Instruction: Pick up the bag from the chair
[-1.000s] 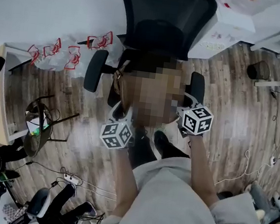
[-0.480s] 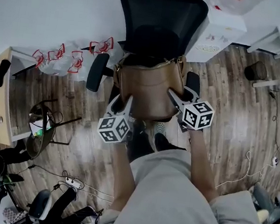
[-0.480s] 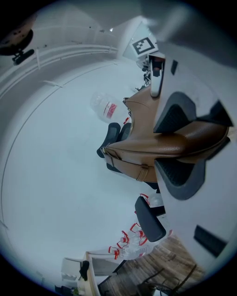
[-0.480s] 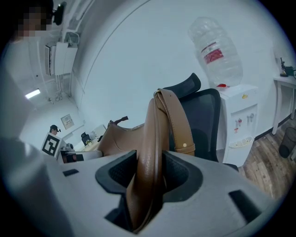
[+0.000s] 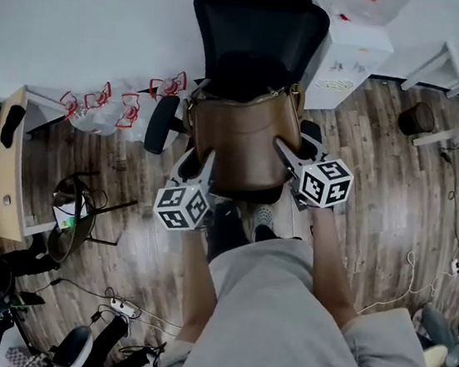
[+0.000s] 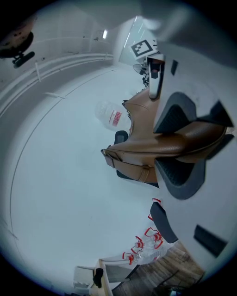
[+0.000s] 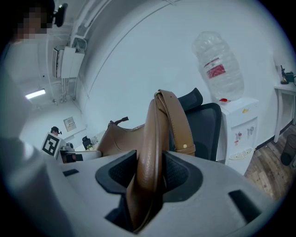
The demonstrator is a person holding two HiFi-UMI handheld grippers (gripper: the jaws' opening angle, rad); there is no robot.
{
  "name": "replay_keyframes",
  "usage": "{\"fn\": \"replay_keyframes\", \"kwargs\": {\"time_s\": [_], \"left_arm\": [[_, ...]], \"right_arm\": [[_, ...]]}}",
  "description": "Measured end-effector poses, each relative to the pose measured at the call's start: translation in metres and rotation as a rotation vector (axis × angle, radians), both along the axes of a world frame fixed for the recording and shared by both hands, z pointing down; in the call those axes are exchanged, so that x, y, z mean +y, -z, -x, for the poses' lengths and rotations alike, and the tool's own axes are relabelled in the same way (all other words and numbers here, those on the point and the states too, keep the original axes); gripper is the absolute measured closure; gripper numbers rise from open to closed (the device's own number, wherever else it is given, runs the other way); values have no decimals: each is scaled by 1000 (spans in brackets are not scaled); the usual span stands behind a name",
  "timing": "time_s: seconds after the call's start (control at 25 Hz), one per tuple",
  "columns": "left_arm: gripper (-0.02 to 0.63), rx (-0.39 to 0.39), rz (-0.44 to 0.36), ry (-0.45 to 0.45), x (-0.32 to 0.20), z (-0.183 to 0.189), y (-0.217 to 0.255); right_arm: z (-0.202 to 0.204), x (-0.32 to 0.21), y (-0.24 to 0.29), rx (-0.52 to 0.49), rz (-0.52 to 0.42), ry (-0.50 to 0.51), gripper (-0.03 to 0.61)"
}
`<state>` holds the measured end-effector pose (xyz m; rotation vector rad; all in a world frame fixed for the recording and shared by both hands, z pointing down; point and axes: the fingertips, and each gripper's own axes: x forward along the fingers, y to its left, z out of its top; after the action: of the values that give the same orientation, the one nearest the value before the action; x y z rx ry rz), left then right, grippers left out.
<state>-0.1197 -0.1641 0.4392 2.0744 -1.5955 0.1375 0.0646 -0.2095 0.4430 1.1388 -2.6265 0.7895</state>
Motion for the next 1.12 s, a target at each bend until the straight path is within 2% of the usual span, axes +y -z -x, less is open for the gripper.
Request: {"fn": "replay_keyframes", "kwargs": {"time_s": [0.6,1.12], "left_arm": [[451,-29,-81,0,12,-7,37],[453,-42,-105,6,16,9,50]], "right_arm": [[-6,5,39,-10,-83,18,403],[12,4,53,-9,-110,47,404]]}}
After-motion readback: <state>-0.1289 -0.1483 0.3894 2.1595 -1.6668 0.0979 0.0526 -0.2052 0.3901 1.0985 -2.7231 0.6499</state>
